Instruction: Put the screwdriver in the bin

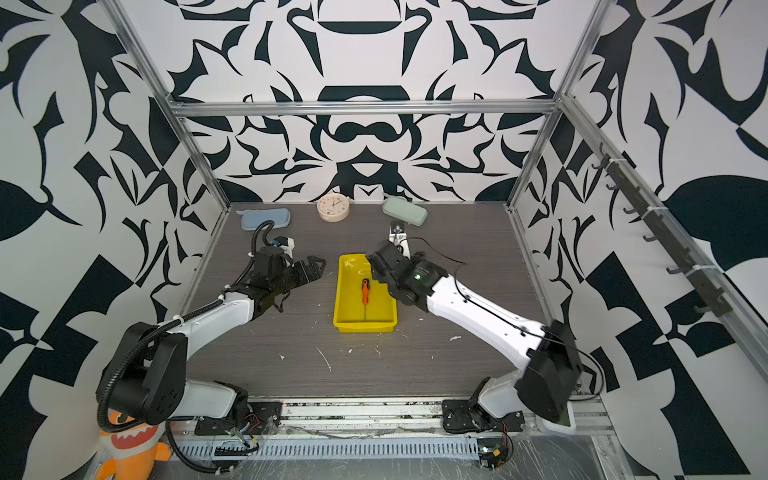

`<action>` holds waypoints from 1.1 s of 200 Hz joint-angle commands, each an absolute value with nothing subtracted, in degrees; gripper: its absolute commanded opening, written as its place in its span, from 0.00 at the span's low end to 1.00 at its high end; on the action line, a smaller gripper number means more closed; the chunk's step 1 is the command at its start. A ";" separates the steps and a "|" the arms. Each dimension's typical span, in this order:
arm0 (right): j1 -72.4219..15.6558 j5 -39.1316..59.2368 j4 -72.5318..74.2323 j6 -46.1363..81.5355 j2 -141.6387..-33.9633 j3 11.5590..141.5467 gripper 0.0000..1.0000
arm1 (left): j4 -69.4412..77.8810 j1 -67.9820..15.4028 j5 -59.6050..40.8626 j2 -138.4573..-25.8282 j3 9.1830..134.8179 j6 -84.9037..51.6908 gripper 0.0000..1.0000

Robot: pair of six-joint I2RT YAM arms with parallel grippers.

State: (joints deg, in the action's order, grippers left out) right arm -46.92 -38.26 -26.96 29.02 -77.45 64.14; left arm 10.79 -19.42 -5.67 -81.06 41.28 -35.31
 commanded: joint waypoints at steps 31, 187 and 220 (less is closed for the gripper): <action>-46.57 -59.16 1.68 5.38 -71.01 44.11 1.00 | 8.84 -19.36 -5.70 -81.95 42.96 -34.59 1.00; -12.12 -28.85 62.25 -0.94 -86.66 15.26 0.99 | 4.49 -19.33 -1.72 -80.16 44.91 -33.34 1.00; -11.85 -25.76 64.89 -1.83 -90.34 14.98 0.99 | 4.61 -19.34 -1.51 -80.09 44.78 -33.03 1.00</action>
